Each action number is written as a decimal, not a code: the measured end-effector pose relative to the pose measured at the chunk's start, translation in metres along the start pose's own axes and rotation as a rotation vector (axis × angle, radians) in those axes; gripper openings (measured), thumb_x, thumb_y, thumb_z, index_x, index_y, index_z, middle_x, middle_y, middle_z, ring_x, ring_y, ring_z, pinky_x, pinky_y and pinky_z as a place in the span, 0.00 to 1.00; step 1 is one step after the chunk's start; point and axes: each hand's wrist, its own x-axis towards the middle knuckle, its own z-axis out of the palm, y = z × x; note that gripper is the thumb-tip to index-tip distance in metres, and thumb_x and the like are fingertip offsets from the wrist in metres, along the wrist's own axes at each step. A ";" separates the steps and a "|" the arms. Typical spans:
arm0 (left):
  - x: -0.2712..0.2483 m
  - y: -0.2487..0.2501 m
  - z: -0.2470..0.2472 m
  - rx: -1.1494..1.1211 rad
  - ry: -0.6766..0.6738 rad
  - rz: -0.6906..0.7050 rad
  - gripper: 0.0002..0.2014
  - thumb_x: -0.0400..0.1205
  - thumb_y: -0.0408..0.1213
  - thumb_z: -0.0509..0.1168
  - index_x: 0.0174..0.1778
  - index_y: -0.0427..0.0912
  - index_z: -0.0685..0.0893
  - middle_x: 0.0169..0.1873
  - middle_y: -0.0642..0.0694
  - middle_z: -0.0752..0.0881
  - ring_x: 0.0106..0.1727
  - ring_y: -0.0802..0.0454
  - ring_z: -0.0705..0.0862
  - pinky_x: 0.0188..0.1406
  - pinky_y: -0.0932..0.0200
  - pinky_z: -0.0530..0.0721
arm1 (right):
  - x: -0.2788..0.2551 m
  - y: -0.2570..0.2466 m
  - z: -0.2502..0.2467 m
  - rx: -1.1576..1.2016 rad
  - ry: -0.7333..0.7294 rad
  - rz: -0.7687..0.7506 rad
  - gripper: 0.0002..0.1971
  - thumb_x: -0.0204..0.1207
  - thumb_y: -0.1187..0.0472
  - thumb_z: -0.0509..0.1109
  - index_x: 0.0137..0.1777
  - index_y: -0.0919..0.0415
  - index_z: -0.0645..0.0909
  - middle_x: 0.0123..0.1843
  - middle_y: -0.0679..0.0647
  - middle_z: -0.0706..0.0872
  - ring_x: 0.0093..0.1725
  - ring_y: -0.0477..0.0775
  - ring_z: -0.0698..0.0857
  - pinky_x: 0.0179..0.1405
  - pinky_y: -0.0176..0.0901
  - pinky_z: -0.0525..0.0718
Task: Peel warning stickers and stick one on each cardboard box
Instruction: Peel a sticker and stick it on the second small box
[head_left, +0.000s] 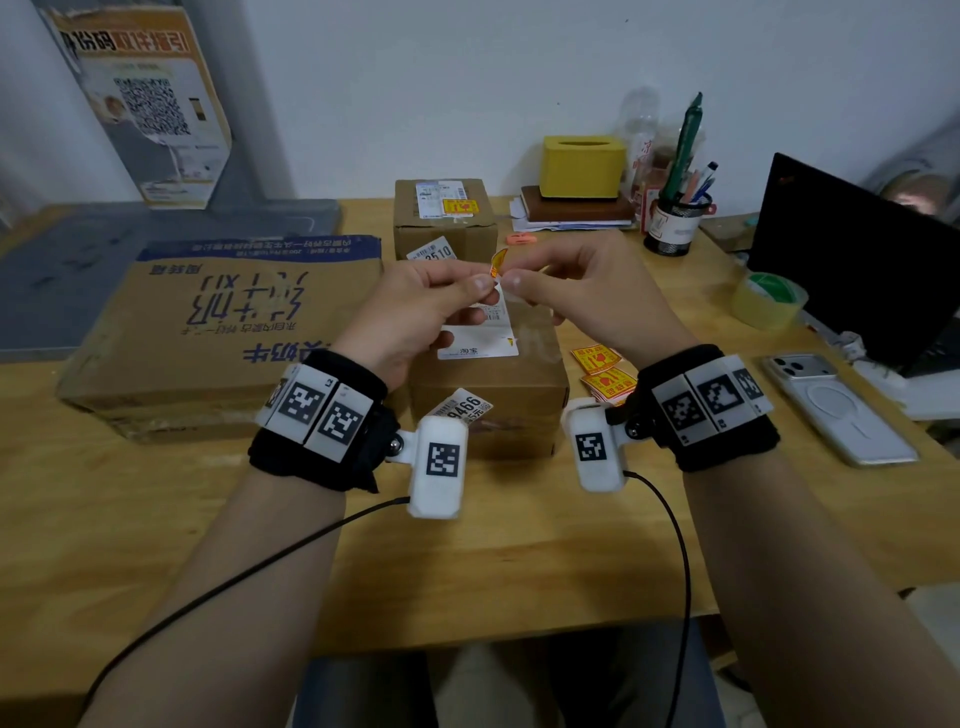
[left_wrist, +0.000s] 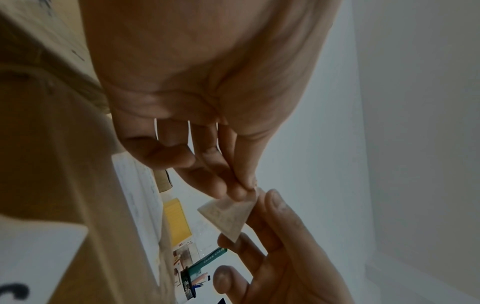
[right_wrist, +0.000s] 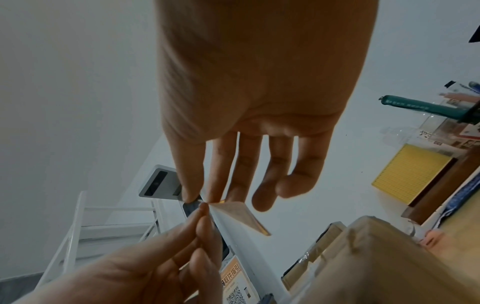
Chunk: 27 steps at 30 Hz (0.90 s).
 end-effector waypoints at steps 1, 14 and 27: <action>0.001 0.000 0.001 0.004 -0.006 0.002 0.05 0.84 0.37 0.69 0.50 0.49 0.91 0.39 0.53 0.93 0.37 0.59 0.87 0.33 0.63 0.77 | -0.001 0.000 -0.001 0.011 -0.001 0.006 0.05 0.78 0.57 0.80 0.49 0.55 0.95 0.46 0.64 0.94 0.37 0.62 0.84 0.34 0.44 0.81; 0.008 0.008 0.025 0.101 -0.065 -0.010 0.05 0.84 0.39 0.70 0.49 0.51 0.91 0.39 0.55 0.92 0.40 0.58 0.87 0.36 0.60 0.76 | -0.005 0.012 -0.018 0.028 0.070 0.064 0.08 0.79 0.62 0.78 0.45 0.67 0.92 0.42 0.70 0.91 0.35 0.52 0.85 0.27 0.45 0.80; 0.009 0.022 0.041 0.112 0.029 0.000 0.08 0.82 0.47 0.71 0.50 0.50 0.93 0.43 0.54 0.94 0.40 0.57 0.91 0.34 0.60 0.79 | -0.006 0.016 -0.025 -0.018 0.144 0.056 0.05 0.78 0.63 0.78 0.41 0.60 0.91 0.32 0.38 0.87 0.32 0.29 0.83 0.28 0.26 0.75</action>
